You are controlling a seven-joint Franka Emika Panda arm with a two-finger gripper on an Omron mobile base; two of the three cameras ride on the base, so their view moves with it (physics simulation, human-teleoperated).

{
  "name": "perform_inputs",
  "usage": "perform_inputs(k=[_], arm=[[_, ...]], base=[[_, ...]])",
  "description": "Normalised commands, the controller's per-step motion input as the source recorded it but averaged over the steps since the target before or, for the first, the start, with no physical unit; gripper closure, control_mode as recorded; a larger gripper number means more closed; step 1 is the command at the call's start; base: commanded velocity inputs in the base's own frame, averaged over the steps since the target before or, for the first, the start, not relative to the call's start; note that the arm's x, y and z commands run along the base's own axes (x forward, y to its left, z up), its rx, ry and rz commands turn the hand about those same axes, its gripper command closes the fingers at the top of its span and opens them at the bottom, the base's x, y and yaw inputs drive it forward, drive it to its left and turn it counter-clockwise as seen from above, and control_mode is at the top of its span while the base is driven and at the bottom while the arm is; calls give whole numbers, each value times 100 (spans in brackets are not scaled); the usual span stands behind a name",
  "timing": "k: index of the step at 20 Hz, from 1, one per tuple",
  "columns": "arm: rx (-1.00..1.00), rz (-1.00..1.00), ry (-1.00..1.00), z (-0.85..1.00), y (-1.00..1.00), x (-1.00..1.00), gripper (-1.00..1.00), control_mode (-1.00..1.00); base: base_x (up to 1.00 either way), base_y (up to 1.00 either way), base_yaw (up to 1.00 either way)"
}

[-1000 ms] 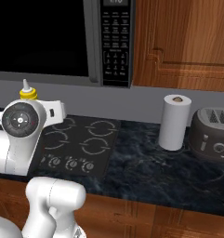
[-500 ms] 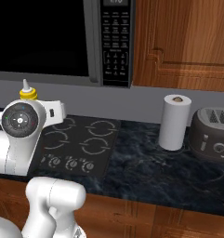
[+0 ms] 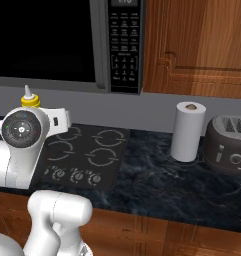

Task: Take 2 condiments from the cabinet and move them on the counter near the stove.Make sure the condiments are lined up with each other, next to each other.

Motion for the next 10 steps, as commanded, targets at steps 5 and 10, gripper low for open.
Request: perform_inputs(k=[5, 10], arm=[[0, 0, 0, 0, 0, 0, 100, 100], [0, 2, 2, -7, -7, 3, 100, -100]], base=[[8, -3, 0], [3, -7, 1]])
